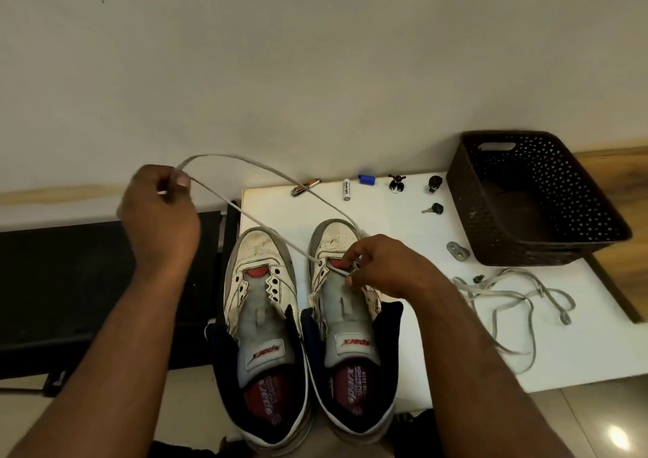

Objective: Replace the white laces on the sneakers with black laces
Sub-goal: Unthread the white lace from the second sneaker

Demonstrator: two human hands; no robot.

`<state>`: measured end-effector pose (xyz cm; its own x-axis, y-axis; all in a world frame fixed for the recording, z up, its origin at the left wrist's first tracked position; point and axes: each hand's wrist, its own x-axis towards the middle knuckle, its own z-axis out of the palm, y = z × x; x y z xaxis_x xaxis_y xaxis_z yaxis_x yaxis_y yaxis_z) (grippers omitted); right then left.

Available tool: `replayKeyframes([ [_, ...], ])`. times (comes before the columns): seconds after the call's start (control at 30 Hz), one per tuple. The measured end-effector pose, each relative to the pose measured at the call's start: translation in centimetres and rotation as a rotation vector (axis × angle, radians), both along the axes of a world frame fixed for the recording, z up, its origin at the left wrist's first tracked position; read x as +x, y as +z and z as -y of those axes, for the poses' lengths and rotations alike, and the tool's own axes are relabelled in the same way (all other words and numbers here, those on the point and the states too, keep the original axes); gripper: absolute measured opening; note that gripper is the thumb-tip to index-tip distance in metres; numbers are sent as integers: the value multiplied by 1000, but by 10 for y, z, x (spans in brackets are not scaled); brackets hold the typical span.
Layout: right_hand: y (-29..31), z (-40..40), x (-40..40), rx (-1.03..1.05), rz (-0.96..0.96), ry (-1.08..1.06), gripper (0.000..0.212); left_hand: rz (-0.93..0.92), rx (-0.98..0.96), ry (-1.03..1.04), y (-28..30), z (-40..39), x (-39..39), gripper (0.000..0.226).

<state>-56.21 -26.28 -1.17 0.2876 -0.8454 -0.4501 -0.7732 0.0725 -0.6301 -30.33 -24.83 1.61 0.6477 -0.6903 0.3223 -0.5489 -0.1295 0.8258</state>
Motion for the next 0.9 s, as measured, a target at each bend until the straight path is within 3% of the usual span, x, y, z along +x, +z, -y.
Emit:
replayKeyframes([
  [0.1,-1,-1,6,-52,-70,30,27,-325,271,-400,-8,2,-38,7],
  [0.13,-2,-1,7,-61,-85,26,26,-282,435,-554,-13,1,-51,19],
  [0.2,-3,0,7,-61,-84,15,26,-1,723,-758,-23,-2,-73,50],
  [0.27,-3,-1,6,-60,-77,14,26,221,823,-776,-30,-3,-83,53],
  [0.4,-3,-1,7,-71,-91,25,25,349,807,-751,-35,-1,-80,27],
  [0.53,-2,-1,7,-75,-91,23,25,358,841,-735,-39,-3,-79,31],
  [0.67,-4,-1,8,-61,-89,6,25,355,775,-719,-40,-2,-78,17],
  [0.9,-3,0,12,-48,-91,-1,26,357,761,-720,-40,-3,-84,12],
])
